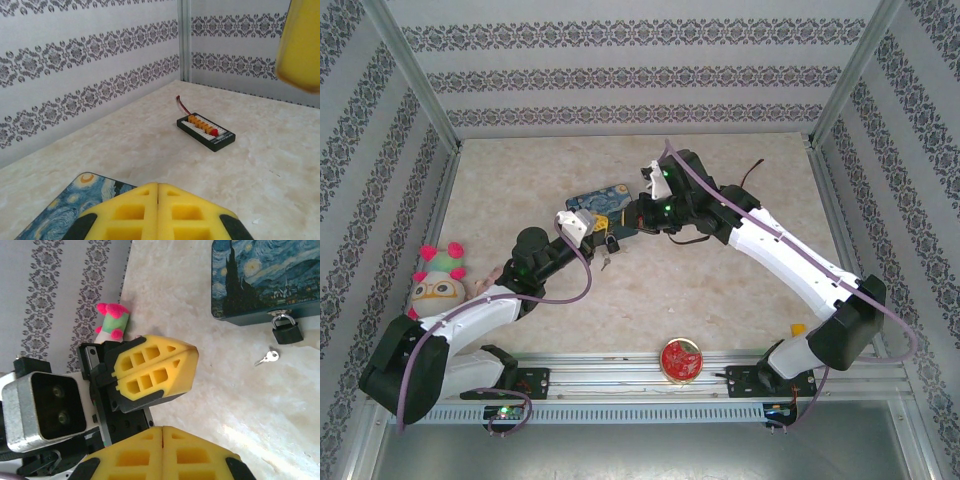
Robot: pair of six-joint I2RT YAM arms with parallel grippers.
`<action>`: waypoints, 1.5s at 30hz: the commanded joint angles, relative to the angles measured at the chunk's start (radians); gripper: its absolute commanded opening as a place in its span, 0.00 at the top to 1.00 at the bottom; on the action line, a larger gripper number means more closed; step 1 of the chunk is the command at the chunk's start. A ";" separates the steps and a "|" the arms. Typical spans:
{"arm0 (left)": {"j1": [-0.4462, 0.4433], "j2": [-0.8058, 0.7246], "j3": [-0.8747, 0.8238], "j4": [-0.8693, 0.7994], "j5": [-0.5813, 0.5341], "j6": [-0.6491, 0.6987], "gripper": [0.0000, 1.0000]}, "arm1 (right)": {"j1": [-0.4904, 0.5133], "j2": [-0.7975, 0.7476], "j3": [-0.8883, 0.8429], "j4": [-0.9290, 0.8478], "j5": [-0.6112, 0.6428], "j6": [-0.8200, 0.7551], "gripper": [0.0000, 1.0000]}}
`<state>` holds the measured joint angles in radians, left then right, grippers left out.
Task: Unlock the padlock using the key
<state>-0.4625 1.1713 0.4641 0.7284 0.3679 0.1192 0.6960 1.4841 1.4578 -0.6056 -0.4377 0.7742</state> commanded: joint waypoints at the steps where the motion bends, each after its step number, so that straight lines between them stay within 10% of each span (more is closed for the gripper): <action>1: 0.006 -0.049 0.002 -0.077 0.037 -0.052 1.00 | -0.006 -0.014 0.013 -0.032 0.054 -0.038 1.00; 9: 0.010 -0.158 0.095 -0.515 -0.280 -0.395 0.87 | 0.039 0.019 -0.028 -0.153 0.278 -0.135 1.00; 14: 0.027 -0.156 0.236 -0.879 -0.397 -0.527 0.59 | 0.108 0.097 -0.048 -0.151 0.395 -0.189 0.91; 22: 0.208 -0.160 0.252 -0.974 -0.324 -0.719 0.01 | 0.193 0.313 0.027 -0.047 0.402 -0.456 0.71; 45: 0.222 -0.187 0.218 -0.972 -0.465 -0.687 0.01 | 0.131 0.660 0.175 0.081 0.331 -0.662 0.57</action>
<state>-0.2527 0.9913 0.6960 -0.2329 -0.0807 -0.5587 0.8261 2.1197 1.5970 -0.5316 -0.0784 0.1307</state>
